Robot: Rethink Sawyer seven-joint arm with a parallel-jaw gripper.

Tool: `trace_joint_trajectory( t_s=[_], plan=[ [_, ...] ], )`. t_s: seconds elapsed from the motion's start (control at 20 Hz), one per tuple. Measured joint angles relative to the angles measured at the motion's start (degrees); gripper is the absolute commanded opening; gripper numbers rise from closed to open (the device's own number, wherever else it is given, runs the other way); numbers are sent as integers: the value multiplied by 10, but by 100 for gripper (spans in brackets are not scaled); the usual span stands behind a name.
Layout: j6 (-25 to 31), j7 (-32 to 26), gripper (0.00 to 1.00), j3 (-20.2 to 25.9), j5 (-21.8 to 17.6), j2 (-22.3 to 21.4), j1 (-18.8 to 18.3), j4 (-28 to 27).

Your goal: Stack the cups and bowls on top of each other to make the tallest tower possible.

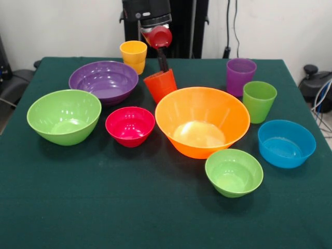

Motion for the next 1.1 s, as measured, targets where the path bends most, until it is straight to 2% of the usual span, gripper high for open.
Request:
trace_joint_trajectory(
  t_s=[0.35,0.65,1.1],
  plan=[
    [0,0,100,34,10,-19,-2,7],
    [0,0,100,45,17,-27,-3,8],
    [33,0,100,42,17,-5,0,8]
  ],
)
